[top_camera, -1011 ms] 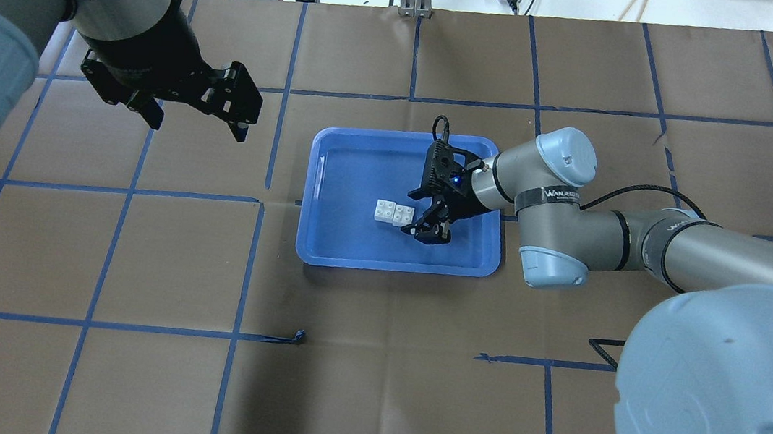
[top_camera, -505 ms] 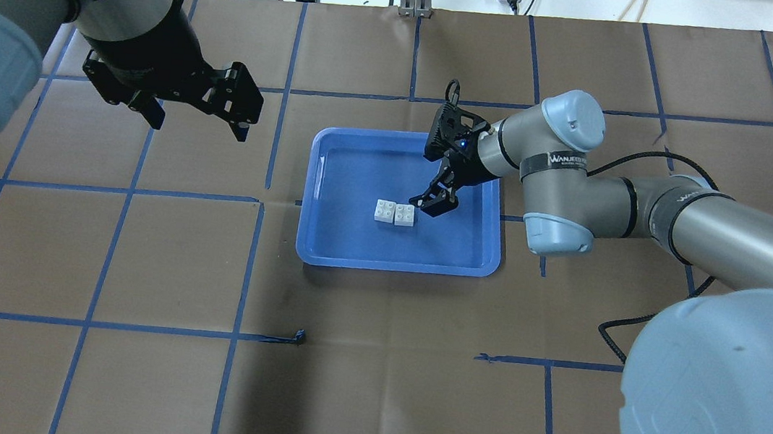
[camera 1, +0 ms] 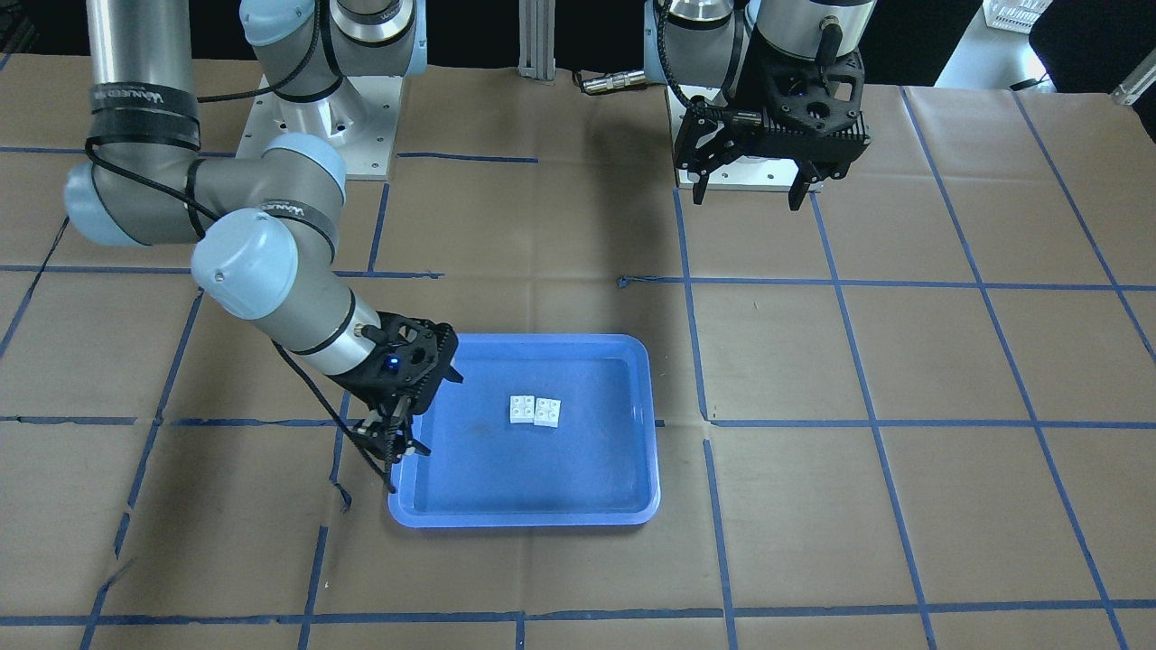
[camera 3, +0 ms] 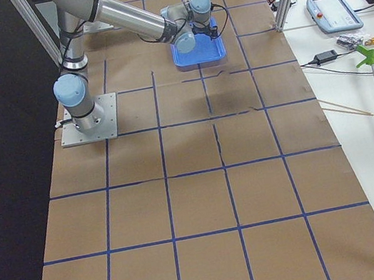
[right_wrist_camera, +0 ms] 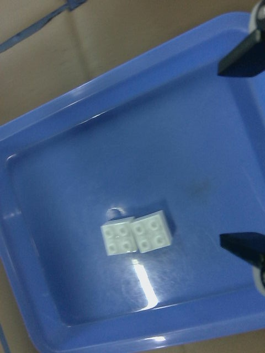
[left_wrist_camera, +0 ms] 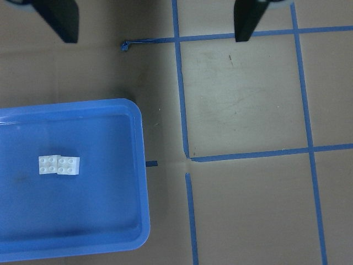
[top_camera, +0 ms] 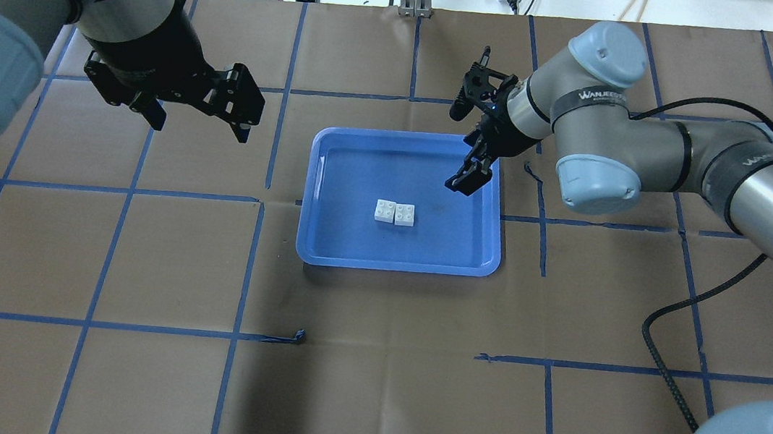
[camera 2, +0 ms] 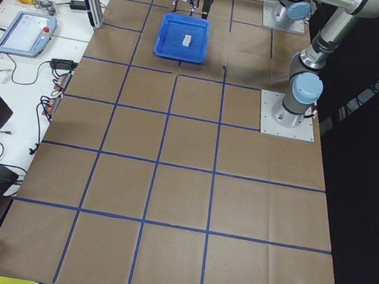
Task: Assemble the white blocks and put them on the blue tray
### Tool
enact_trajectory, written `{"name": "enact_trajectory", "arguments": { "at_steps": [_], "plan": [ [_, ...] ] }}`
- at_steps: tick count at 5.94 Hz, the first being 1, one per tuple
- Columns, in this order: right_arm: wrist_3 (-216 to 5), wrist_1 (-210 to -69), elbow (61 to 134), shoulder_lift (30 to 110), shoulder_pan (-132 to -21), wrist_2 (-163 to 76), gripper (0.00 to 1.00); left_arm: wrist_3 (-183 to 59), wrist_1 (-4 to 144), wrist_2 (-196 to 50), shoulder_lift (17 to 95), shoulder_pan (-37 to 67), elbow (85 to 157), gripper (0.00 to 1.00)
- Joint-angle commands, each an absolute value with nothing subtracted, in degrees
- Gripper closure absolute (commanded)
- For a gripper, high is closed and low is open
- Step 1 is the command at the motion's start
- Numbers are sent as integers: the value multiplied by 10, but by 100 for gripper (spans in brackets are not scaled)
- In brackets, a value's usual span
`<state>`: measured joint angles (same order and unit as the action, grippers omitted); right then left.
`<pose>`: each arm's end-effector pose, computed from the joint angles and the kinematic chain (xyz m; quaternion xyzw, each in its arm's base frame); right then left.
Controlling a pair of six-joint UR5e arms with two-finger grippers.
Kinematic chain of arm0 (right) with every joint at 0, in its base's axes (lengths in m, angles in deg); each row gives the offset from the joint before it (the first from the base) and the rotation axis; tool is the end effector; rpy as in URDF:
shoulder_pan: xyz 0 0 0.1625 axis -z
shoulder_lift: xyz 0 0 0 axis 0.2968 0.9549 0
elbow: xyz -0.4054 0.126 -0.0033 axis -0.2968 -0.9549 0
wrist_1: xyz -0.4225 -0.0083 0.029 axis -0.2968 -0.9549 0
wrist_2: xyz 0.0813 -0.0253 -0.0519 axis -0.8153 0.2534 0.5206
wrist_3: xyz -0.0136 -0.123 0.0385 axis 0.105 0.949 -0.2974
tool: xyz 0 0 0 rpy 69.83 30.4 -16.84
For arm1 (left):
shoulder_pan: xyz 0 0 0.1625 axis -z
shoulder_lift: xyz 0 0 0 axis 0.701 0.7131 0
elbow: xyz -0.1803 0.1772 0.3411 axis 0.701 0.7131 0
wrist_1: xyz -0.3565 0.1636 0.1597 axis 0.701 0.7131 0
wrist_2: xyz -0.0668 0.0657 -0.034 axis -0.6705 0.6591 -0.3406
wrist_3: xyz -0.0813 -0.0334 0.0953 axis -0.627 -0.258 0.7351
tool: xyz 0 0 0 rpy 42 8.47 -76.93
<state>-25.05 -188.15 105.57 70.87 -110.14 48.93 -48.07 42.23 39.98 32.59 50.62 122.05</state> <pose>0.2089 -0.5883 0.2456 -0.5472 0.8165 -0.1268 0.1335 -0.1723 -0.4654 0.4757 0.0376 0.9989 -0.0272 0.0109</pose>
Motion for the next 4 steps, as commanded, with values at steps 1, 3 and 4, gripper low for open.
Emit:
{"name": "enact_trajectory", "arguments": {
  "at_steps": [1, 3, 4],
  "plan": [
    [-329, -1695, 985, 767, -1065, 575, 0, -480, 423, 400, 325, 506, 1220, 1],
    [-490, -1550, 887, 788, -1045, 660, 0, -480, 423, 400, 326, 506, 1221, 1],
    [-598, -1459, 834, 794, -1044, 711, 0, -480, 422, 400, 326, 506, 1222, 1]
  ]
}}
